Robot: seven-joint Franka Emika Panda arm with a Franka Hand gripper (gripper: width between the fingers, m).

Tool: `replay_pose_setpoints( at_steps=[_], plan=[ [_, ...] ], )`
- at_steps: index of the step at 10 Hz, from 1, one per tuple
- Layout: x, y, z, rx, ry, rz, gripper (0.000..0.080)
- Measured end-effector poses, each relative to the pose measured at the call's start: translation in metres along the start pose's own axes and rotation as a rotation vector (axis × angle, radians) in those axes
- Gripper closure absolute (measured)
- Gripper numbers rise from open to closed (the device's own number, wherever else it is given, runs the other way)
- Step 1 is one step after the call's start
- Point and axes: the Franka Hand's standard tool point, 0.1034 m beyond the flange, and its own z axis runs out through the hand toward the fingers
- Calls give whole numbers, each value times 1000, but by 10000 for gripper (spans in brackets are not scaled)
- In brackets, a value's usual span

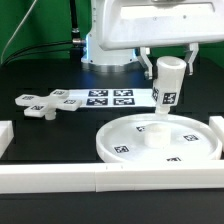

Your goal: Assemble round table

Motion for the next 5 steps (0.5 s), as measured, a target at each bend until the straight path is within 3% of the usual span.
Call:
replay_pose_setpoints(
  at_steps=[2,3,4,5],
  plan=[
    [0,-1,3,2,-4,-2,390],
    [6,3,2,-17,80,-10,390],
    [1,6,3,-35,141,-15,390],
    [-5,5,6,-32,131,-16,390]
  ],
)
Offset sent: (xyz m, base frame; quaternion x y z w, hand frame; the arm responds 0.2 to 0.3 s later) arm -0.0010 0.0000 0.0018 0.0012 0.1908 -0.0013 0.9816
